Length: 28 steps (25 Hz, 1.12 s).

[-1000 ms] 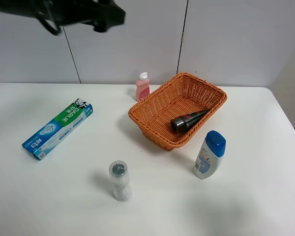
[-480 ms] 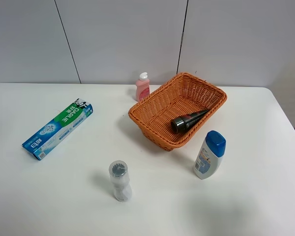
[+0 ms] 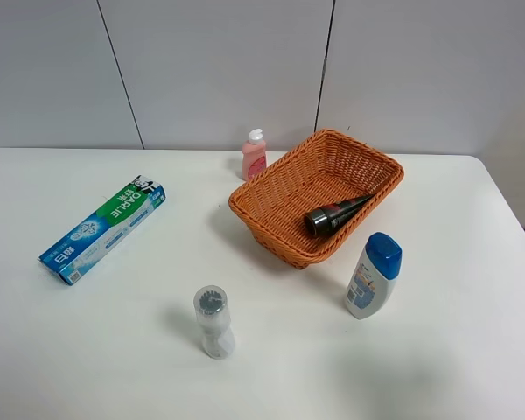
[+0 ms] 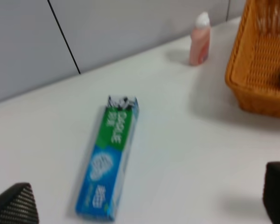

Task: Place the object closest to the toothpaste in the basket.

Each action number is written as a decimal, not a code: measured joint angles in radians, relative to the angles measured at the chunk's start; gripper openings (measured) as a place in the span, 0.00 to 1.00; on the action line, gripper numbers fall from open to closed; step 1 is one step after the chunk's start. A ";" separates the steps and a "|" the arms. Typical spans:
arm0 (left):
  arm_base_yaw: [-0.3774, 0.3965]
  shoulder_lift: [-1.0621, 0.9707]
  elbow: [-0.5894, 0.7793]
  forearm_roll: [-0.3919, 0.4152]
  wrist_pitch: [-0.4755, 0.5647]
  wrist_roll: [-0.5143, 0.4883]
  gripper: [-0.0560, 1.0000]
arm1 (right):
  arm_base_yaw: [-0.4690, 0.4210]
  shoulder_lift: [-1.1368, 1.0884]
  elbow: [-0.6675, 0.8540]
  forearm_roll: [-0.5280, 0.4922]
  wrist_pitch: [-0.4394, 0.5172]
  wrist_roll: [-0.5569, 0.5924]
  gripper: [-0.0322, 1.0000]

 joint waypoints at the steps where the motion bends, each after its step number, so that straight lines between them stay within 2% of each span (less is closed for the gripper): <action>1: 0.000 -0.048 0.053 0.000 0.001 -0.001 0.97 | 0.000 0.000 0.000 0.000 0.000 0.000 0.99; 6: 0.000 -0.266 0.235 0.000 0.002 -0.007 0.97 | 0.000 0.000 0.000 0.000 0.000 0.000 0.99; 12: 0.000 -0.473 0.264 0.017 0.008 -0.020 0.97 | 0.000 0.000 0.000 0.000 0.000 0.000 0.99; 16: 0.000 -0.499 0.273 0.063 0.069 -0.093 0.97 | 0.000 0.000 0.000 0.000 0.000 0.000 0.99; 21: 0.000 -0.499 0.343 0.120 0.104 -0.245 0.97 | 0.000 0.000 0.000 0.000 0.000 0.000 0.99; 28: 0.000 -0.499 0.366 0.123 0.091 -0.269 0.97 | 0.000 0.000 0.000 0.000 0.000 0.000 0.99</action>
